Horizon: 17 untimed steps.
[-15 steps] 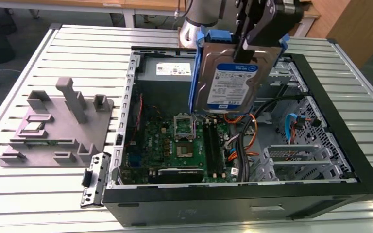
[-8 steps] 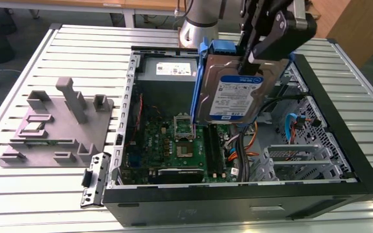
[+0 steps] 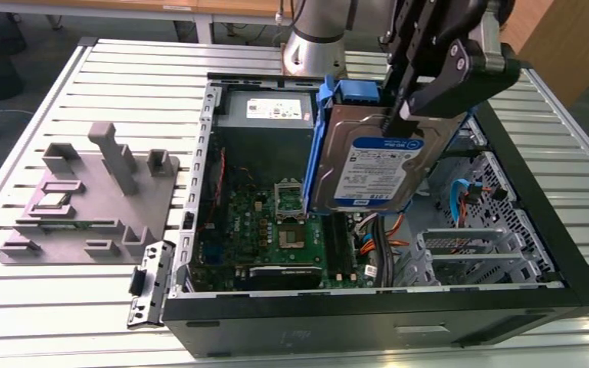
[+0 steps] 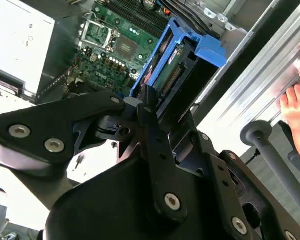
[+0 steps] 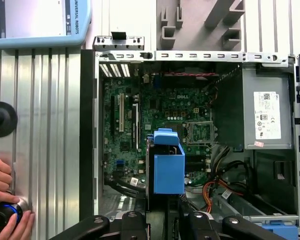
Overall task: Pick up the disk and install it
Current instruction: 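Insert the disk into the insertion slot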
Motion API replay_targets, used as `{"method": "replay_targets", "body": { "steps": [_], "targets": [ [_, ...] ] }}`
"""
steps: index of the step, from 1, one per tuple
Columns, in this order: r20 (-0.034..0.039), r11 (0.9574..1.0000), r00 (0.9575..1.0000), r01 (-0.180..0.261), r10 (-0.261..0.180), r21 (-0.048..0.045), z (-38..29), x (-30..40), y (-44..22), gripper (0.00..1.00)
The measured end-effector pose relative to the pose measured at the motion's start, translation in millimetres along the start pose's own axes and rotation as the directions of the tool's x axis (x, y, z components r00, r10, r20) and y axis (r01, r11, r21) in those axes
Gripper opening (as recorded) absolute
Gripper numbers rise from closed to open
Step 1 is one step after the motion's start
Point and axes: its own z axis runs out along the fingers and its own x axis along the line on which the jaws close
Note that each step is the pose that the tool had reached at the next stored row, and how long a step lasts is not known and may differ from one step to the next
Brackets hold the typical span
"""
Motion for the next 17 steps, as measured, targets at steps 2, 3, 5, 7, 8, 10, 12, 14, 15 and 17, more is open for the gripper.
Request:
{"method": "replay_targets", "body": {
  "steps": [2, 3, 5, 7, 8, 10, 12, 14, 15, 17],
  "targets": [
    [0.0001, 1.0, 1.0, 0.0, 0.0, 0.0, 0.1, 0.1, -0.1, 0.35],
    [0.0002, 1.0, 1.0, 0.0, 0.0, 0.0, 0.1, 0.2, -0.1, 0.35],
    [0.0001, 1.0, 1.0, 0.0, 0.0, 0.0, 0.0, 0.3, -0.1, 0.35],
    [0.0001, 1.0, 1.0, 0.0, 0.0, 0.0, 0.0, 0.3, -0.1, 0.35],
    [0.0002, 1.0, 1.0, 0.0, 0.0, 0.0, 0.1, 0.3, -0.1, 0.35],
    [0.0001, 1.0, 1.0, 0.0, 0.0, 0.0, 0.0, 0.3, -0.7, 0.35],
    [0.0002, 1.0, 1.0, 0.0, 0.0, 0.0, 0.0, 0.3, -2.7, 0.35],
    [0.0002, 1.0, 1.0, 0.0, 0.0, 0.0, -0.2, 0.2, -6.1, 0.35],
    [0.0003, 1.0, 1.0, 0.0, 0.0, 0.0001, -0.3, 0.1, -7.8, 0.35],
    [0.0002, 1.0, 1.0, 0.0, 0.0, 0.0, -0.6, 0.0, -11.7, 0.35]
  ]
}}
